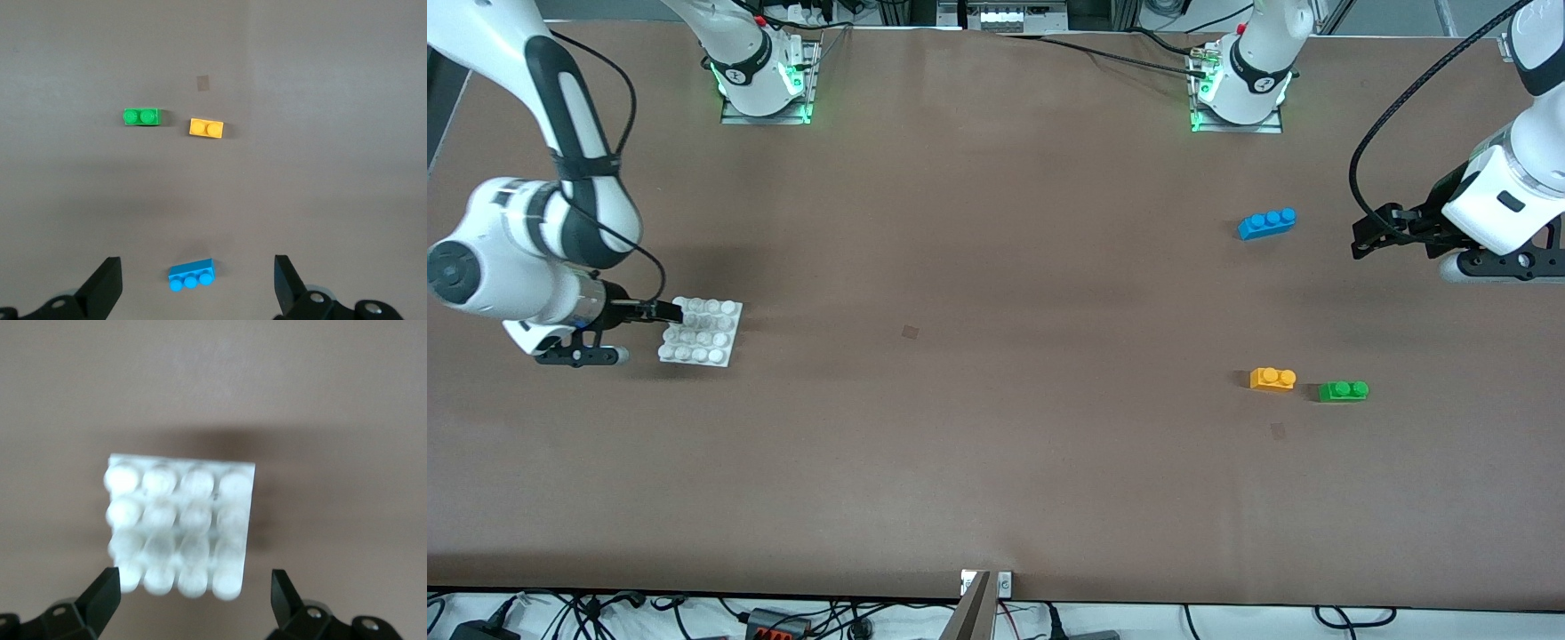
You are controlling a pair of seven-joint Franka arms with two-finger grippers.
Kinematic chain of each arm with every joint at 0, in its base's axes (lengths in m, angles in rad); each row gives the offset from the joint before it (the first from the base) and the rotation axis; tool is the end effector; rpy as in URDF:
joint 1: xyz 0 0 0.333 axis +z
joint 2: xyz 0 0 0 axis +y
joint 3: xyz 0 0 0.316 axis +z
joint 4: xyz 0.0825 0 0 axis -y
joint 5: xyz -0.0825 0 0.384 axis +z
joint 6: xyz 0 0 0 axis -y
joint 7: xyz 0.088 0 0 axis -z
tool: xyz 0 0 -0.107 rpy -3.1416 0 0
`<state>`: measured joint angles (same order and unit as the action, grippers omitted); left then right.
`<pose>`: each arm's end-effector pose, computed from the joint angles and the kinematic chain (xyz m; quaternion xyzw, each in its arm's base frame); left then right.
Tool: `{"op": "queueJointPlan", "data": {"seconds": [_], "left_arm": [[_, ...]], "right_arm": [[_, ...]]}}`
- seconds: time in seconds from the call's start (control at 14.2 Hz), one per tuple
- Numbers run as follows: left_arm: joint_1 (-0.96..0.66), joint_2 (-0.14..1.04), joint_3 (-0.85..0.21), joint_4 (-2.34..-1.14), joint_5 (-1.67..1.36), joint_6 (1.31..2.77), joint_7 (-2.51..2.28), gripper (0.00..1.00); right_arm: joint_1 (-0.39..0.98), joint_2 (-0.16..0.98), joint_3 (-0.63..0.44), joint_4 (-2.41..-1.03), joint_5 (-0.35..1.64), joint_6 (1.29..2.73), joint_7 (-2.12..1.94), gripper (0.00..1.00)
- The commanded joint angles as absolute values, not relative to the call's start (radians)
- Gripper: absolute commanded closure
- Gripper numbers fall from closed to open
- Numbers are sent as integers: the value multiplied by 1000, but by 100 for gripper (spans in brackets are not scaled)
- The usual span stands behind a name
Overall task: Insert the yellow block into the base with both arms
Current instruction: 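Slide the plate with the right gripper while the left gripper reaches the yellow block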
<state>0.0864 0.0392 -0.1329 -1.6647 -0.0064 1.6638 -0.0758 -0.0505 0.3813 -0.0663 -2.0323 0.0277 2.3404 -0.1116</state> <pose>0.5693 -0.0259 0.5661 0.9997 0.0150 -0.0202 0.0046 0.5874 -0.0677 0.2512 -0.9993 0.0107 0.0362 0.0013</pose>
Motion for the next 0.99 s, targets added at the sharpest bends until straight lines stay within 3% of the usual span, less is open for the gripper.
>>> {"op": "queueJointPlan", "data": {"seconds": [0.0,0.21,0.56,0.92], "left_arm": [[87,66,-130,-1631,-31,1638,-69,0],[92,90,-130,-1631,-31,1641,-64,0],[86,228,-130,-1618,-57,1698,-64,0],[83,377,-130,-1591,-54,1830,-67,0]], "right_arm": [[-58,359,-61,-2189,21,2602,-91,0],[-60,408,-61,-2226,21,2724,-97,0],[-61,408,-61,-2221,21,2724,-113,7],[-67,423,-61,-2221,21,2723,-115,29]]}}
